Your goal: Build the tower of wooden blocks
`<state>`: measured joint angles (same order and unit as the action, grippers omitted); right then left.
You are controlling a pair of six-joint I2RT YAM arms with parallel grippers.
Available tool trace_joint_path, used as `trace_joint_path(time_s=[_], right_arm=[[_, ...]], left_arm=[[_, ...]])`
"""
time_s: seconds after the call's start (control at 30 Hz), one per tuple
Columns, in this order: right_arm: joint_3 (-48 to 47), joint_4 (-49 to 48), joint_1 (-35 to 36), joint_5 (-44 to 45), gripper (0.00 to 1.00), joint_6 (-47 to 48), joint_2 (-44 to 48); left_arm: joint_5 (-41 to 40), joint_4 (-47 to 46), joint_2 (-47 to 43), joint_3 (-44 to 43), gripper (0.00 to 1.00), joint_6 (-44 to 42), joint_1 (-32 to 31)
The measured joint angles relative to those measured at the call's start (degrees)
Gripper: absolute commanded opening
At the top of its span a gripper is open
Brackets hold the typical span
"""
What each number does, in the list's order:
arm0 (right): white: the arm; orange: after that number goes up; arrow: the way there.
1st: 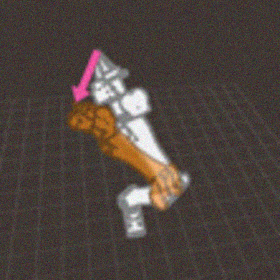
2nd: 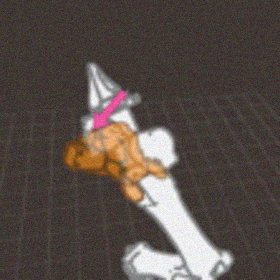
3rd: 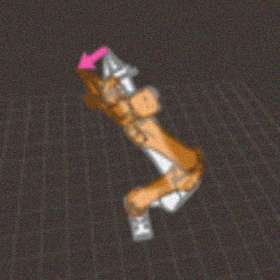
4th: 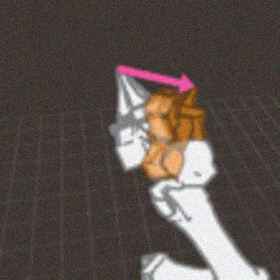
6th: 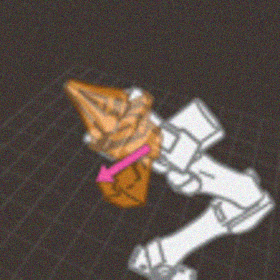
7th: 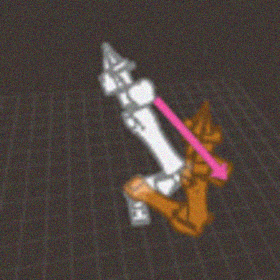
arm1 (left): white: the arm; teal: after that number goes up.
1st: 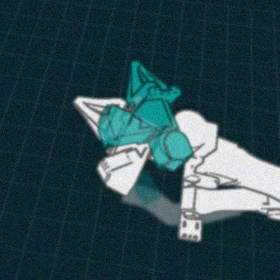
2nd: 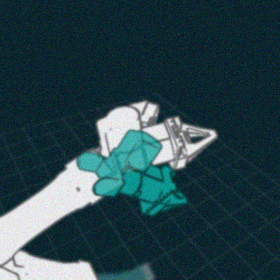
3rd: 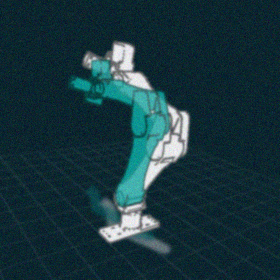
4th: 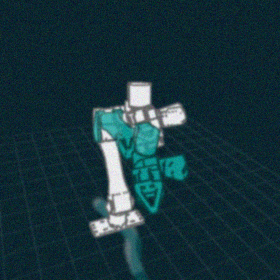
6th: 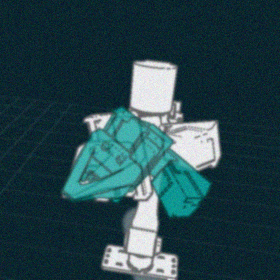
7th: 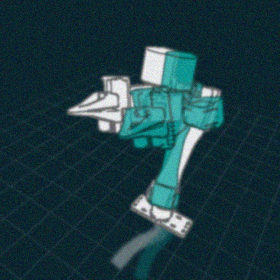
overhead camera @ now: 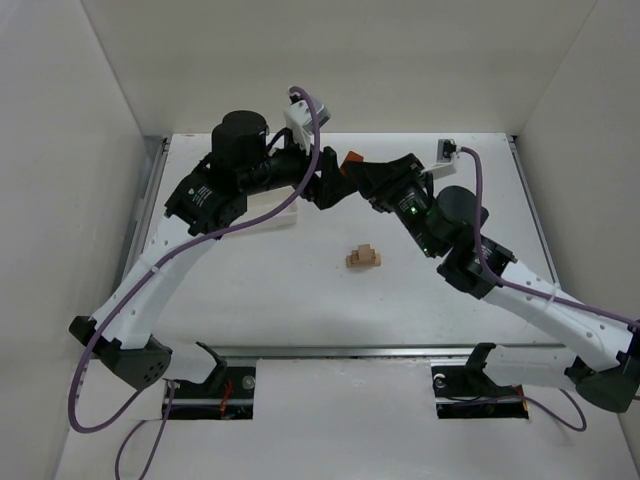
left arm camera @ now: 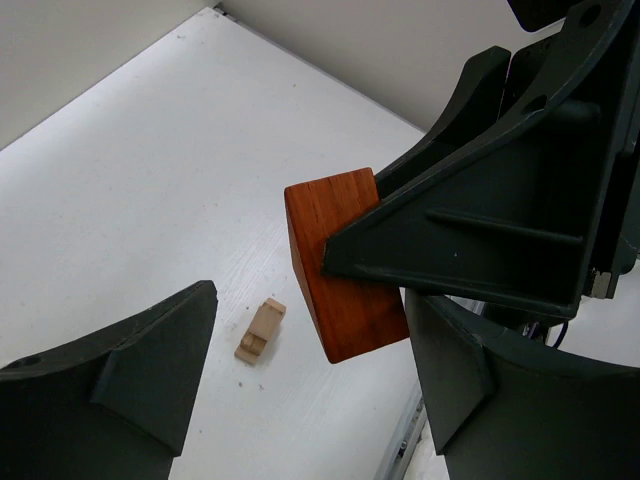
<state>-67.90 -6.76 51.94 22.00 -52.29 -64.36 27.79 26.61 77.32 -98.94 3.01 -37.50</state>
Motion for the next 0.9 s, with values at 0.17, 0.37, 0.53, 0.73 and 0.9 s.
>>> trace_joint_path(time_s=[0.17,0.37,0.53,0.73,0.9], right_arm=[[-0.66,0.46,1.03,2.58,0.0,0.28,-1.2],[-1.03,1.62,1.36,4.96,0.0,1.29,-2.25],[-1.07,2.16,1.79,5.97,0.0,1.57,-2.43],[-1.07,2.38,2.23,6.82,0.0,1.79,-2.47],[-1.07,2.43,2.32,6.97,0.12,1.99,-2.56]], left_arm=[[0.0,1.11,0.37,-0.04,0.55,1.01,0.0],[0.35,2.45,1.33,-0.11,0.34,1.88,-0.07],[-0.07,3.04,1.44,-0.11,0.16,2.45,-0.28],[-0.39,3.45,1.44,-0.11,0.0,2.86,-0.35],[-0.76,3.65,1.4,-0.02,0.0,3.1,-0.39]])
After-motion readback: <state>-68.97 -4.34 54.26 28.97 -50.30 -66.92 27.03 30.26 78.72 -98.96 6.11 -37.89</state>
